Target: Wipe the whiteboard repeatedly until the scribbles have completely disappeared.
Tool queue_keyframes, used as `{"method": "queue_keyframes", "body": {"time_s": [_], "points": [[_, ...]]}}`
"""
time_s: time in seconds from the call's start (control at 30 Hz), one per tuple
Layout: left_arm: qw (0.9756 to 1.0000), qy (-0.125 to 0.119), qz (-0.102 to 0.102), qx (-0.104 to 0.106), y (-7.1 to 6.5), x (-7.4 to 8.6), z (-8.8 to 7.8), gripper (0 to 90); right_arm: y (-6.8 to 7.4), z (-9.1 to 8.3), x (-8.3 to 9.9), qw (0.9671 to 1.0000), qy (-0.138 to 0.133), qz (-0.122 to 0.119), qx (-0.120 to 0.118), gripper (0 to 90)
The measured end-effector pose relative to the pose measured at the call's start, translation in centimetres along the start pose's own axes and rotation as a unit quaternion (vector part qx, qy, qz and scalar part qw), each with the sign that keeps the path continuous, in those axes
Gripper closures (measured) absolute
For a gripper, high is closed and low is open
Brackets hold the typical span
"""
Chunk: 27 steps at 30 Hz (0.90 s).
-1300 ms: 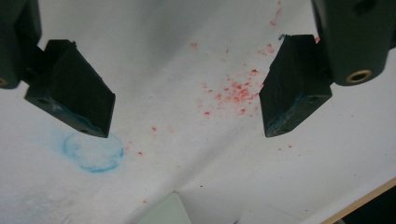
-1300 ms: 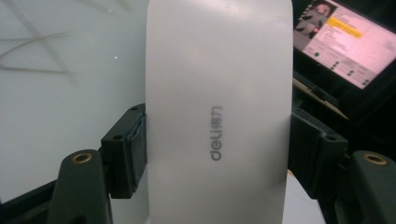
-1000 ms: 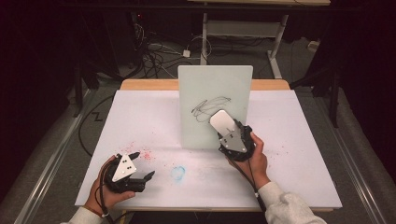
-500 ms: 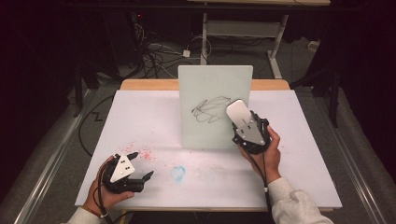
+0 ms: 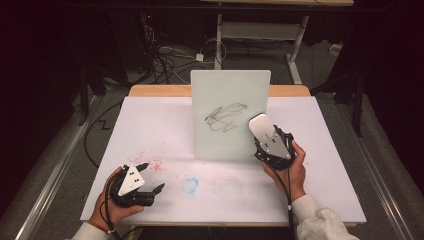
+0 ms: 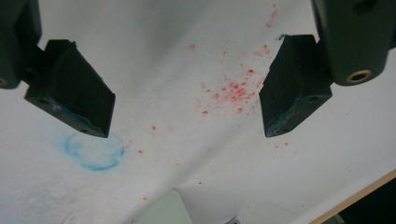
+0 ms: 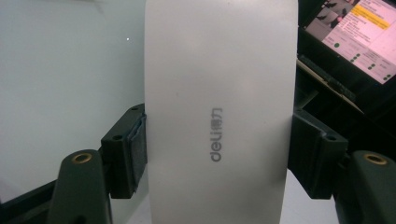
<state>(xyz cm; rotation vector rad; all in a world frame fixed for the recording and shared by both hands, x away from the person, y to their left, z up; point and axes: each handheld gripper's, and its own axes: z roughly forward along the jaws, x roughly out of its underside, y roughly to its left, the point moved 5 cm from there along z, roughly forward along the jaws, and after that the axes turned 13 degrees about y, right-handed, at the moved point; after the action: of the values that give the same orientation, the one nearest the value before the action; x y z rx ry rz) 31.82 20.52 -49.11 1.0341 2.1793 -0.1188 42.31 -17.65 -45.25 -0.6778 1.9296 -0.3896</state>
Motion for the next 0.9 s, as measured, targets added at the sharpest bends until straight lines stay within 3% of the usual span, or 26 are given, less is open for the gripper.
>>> {"method": "queue_keyframes", "body": {"time_s": [0.2, 0.37, 0.47, 0.73, 0.87, 0.9], "points": [[1.0000, 0.002, 0.003, 0.001, -0.1, -0.1, 0.1, 17.3, 3.0, 0.1, -0.9, 0.9995, 0.001, -0.028, -0.012, 31.1], [1.0000, 0.001, 0.002, 0.002, 0.0, -0.1, 0.2, 17.3, 6.1, 0.3, -2.1, 0.9974, -0.004, -0.070, -0.017, 31.1], [1.0000, 0.001, 0.001, 0.002, 0.0, -0.1, 0.1, 17.3, 7.7, 0.4, -2.9, 0.9967, -0.007, -0.079, -0.020, 31.1], [1.0000, 0.000, 0.000, 0.002, 0.0, 0.0, 0.1, 17.3, 9.6, 0.5, -4.5, 0.9971, -0.008, -0.074, -0.016, 30.8], [1.0000, 0.002, 0.001, 0.003, 0.0, 0.0, 0.1, 17.3, 10.7, 0.6, -4.7, 0.9964, -0.012, -0.083, -0.013, 30.8], [1.0000, 0.002, 0.001, 0.003, 0.0, 0.0, 0.1, 17.3, 11.0, 0.7, -4.6, 0.9952, -0.010, -0.096, -0.012, 30.8]]}}
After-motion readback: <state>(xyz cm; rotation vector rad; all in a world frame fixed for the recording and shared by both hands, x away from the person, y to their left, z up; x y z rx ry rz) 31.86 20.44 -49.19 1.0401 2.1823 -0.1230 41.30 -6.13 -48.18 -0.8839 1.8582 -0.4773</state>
